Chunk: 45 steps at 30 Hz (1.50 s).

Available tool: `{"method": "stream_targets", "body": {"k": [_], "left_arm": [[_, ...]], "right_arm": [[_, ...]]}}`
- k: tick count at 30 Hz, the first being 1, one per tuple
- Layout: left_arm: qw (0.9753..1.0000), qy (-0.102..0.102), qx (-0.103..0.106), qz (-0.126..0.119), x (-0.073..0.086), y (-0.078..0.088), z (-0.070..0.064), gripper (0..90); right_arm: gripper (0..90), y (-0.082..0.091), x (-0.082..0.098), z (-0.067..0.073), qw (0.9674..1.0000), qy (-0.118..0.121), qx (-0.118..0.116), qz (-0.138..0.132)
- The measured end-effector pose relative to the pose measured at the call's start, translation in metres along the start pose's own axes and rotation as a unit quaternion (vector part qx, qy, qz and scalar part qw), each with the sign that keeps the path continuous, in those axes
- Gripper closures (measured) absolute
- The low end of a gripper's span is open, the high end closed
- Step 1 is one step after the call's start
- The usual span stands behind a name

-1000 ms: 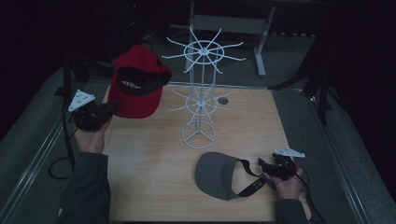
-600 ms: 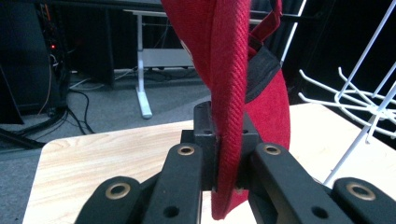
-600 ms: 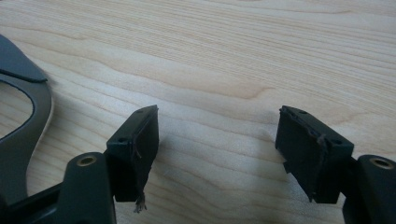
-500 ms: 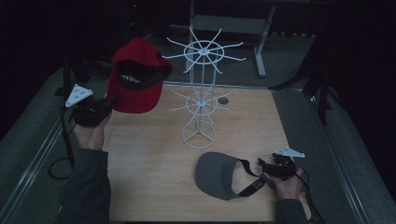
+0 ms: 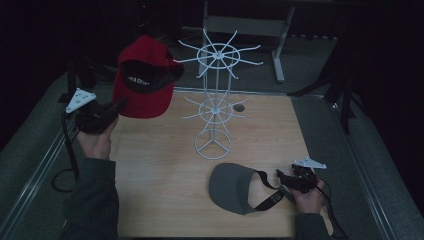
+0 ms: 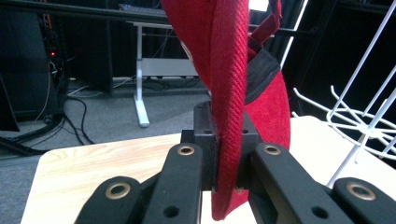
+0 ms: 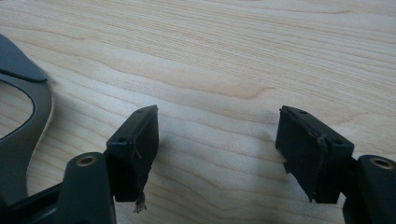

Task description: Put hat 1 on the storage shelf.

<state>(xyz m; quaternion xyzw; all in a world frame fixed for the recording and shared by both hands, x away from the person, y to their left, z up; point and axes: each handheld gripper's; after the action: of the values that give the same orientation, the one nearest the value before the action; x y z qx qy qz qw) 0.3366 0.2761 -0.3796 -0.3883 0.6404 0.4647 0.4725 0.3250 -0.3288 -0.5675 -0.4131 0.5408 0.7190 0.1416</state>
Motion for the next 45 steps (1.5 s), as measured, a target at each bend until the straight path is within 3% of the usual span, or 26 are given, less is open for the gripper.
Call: {"method": "stream_targets", "body": {"k": [16,31,45], "left_arm": [[0.9998,0.006,0.004,-0.019,-0.006,0.003,-0.004,85.8],[0.9987,0.025,0.016,-0.041,-0.012,0.008,-0.002,85.8],[0.9979,0.037,0.025,-0.047,-0.023,0.009,-0.002,85.8]], "right_arm": [[30.0,0.000,0.000,0.000,1.0000,0.001,-0.001,0.000],[30.0,0.000,0.000,0.000,1.0000,0.001,-0.001,0.001],[30.0,0.000,0.000,0.000,1.0000,0.001,-0.001,0.001]]}}
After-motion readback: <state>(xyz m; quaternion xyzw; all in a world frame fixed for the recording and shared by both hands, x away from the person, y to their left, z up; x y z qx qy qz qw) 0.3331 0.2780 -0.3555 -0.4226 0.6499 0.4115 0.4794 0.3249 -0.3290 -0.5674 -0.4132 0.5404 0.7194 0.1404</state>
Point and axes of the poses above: each handheld gripper's, and its own axes: y roughly backward along the jaws, x roughly out of its underside, z roughly to its left, and after that the axes turned 7 degrees about -x, right-handed
